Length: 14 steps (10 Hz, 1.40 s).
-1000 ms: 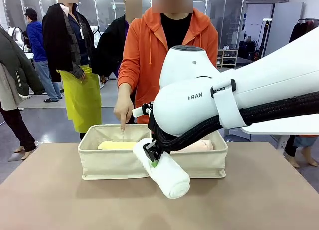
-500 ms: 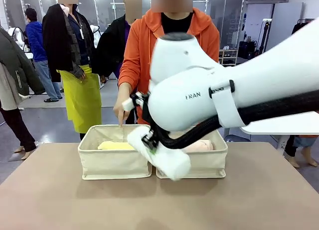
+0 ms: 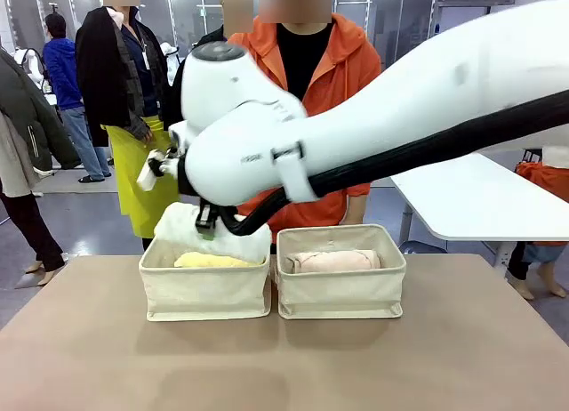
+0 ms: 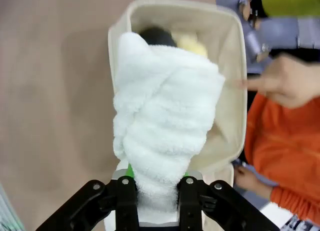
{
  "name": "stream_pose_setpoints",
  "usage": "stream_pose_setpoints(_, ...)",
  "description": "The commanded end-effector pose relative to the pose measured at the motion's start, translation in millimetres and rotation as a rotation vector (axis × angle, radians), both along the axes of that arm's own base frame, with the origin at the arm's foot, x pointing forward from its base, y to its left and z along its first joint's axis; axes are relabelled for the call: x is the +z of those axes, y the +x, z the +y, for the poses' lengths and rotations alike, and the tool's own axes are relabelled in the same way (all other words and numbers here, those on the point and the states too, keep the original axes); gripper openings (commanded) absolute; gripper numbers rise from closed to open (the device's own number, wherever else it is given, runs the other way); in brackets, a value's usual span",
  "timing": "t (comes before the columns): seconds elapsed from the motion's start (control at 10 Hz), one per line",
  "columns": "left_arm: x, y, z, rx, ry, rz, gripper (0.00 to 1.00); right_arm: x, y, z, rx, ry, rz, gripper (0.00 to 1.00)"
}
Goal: Divide the towels into two baskets.
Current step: Pick up one hotel-folded towel from the bottom of the table and place it in the Fabric basket indicated by the person.
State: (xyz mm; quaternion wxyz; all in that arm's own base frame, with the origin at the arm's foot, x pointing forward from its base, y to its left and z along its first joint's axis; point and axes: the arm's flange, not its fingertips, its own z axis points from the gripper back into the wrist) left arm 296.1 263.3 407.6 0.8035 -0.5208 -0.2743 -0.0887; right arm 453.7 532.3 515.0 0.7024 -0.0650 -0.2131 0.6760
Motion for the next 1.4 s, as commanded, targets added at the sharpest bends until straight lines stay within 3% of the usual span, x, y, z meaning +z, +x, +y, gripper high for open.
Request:
stream_pose_setpoints(0.0,2.3,-2.9,1.0,-0.002,-0.002,-0.022,1.00,-14.3,33.6,44.4,0.075,-0.049,-0.086,0.31)
stream_pose_setpoints(0.1,2.3,-2.9,1.0,-0.002,-0.002,-0.022,1.00,-23.4,42.6,57.2,0.141,-0.081,-0.133,0.31)
stream_pose_setpoints(0.3,2.3,-2.9,1.0,-0.002,-0.002,-0.022,1.00,-40.0,63.3,72.3,0.208,-0.163,-0.157,0.31)
stream_pose_setpoints(0.5,2.3,-2.9,1.0,-0.002,-0.002,-0.022,1.00,-55.4,82.3,68.6,0.188,-0.187,-0.113,0.31)
stream_pose_setpoints(0.8,2.3,-2.9,1.0,-0.002,-0.002,-0.022,1.00,-67.1,87.4,57.0,0.139,-0.173,-0.097,0.67)
stream_pose_setpoints(0.9,2.3,-2.9,1.0,-0.002,-0.002,-0.022,1.00,-67.3,85.2,55.6,0.143,-0.185,-0.104,0.60)
stream_pose_setpoints(1.0,2.3,-2.9,1.0,-0.002,-0.002,-0.022,1.00,-66.6,83.1,55.5,0.145,-0.180,-0.100,0.91)
stream_pose_setpoints(1.1,2.3,-2.9,1.0,-0.002,-0.002,-0.022,1.00,-65.6,80.0,56.3,0.140,-0.179,-0.109,0.84)
stream_pose_setpoints(1.2,2.3,-2.9,1.0,-0.002,-0.002,-0.022,1.00,-65.9,78.4,56.2,0.135,-0.187,-0.115,1.00)
stream_pose_setpoints(1.3,2.3,-2.9,1.0,-0.002,-0.002,-0.022,1.00,-65.8,75.5,55.0,0.120,-0.187,-0.121,1.00)
